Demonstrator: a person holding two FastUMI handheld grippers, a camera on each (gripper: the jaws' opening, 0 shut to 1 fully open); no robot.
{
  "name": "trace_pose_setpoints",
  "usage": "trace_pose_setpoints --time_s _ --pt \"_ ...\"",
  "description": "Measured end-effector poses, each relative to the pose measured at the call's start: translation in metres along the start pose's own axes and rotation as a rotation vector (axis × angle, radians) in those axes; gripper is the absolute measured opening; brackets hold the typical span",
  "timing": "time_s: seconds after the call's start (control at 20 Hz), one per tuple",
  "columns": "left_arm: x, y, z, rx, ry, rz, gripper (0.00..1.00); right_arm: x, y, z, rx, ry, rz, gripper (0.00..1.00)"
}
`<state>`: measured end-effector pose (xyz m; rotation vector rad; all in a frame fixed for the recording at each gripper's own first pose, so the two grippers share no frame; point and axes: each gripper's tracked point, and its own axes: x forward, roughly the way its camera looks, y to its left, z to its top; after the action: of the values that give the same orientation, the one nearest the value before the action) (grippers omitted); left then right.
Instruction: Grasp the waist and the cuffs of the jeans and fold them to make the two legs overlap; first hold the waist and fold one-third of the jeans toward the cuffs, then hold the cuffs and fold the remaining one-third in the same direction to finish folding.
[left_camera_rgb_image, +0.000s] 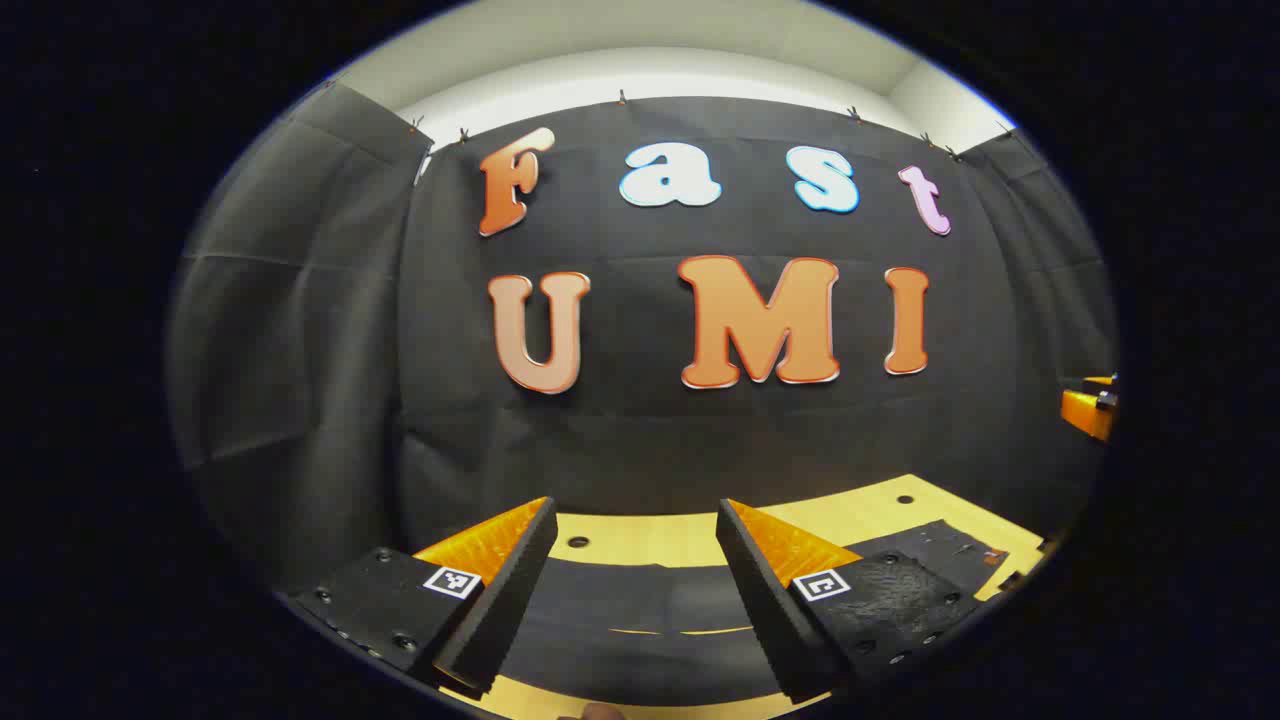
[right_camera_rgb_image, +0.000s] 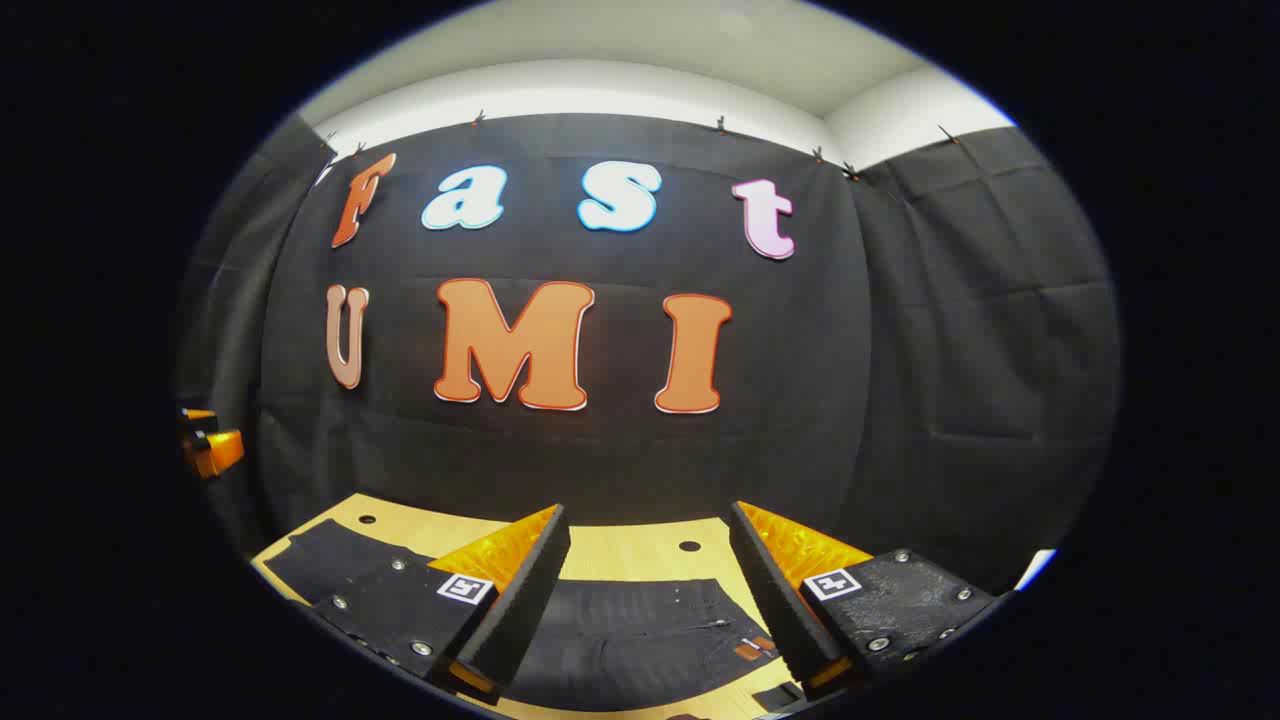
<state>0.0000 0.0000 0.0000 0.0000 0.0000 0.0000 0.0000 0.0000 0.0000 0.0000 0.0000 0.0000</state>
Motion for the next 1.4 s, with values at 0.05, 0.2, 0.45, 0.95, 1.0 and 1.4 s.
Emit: trace_pose_setpoints --time_s 0.05,0.2,0.45,0.95,1.0,1.4 --pt "0.003 0.008 0.001 0.009 0.002 0.019 0.95 0.004 0.006 0.003 0.003 0.005 0.018 1.0" --pt "0.011 0.024 0.01 0.009 0.013 0.105 0.97 0.021 0.013 0.013 0.032 0.01 0.062 1.0" --pt "0.016 0.0 0.041 -0.022 -0.038 0.177 0.95 0.065 0.006 0.031 -0.014 -0.001 0.151 0.99" --pt "0.018 -0.022 0.048 -0.072 -0.077 0.172 0.96 0.091 0.034 0.027 0.053 0.017 0.284 1.0" --pt "0.026 -0.02 0.043 -0.085 -0.058 0.147 0.96 0.088 0.04 0.024 0.062 0.028 0.284 1.0" --pt "0.059 0.044 -0.033 -0.247 0.107 0.146 0.98 0.081 0.055 -0.007 0.086 0.116 0.255 0.99"
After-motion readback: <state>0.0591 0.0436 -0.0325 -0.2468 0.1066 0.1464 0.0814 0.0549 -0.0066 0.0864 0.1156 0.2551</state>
